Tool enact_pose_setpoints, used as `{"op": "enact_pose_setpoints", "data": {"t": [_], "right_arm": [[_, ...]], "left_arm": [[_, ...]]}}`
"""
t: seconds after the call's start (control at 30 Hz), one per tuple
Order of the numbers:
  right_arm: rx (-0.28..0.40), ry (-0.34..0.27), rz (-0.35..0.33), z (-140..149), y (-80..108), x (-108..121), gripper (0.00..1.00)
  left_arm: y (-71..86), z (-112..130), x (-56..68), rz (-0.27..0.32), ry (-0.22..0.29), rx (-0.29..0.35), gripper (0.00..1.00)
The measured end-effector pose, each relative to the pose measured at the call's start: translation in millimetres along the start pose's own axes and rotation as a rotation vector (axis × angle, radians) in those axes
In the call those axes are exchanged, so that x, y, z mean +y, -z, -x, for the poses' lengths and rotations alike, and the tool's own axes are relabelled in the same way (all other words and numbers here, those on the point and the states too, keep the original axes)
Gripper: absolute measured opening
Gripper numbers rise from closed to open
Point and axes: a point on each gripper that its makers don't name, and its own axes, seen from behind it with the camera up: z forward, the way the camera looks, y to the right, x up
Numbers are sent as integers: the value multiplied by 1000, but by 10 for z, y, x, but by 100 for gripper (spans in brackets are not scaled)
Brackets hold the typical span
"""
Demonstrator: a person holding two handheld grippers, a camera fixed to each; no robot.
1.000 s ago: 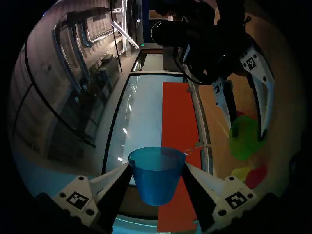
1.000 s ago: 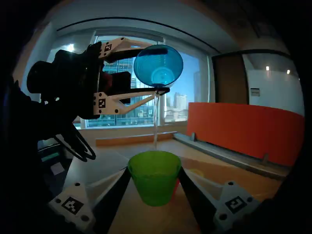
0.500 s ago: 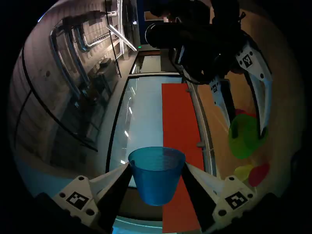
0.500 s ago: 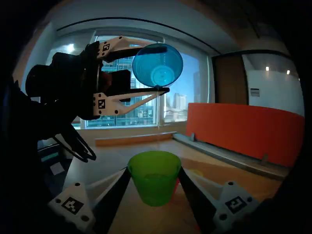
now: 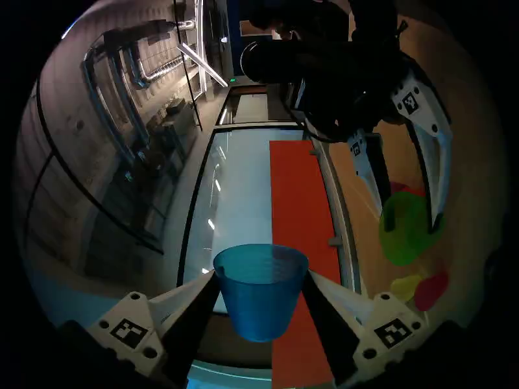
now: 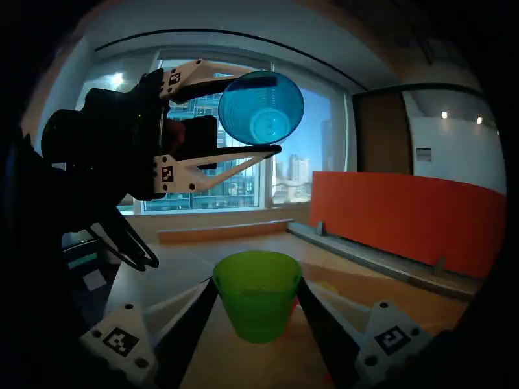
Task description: Pour water
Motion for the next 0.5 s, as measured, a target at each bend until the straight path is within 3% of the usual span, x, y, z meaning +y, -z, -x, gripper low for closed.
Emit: {"op": "enact_pose_setpoints", "data": {"t": [0.5], "right_arm": [[2,2,4,-15,3,13,90]], "left_arm": [[-30,54,-76,1,19,1,85]]}}
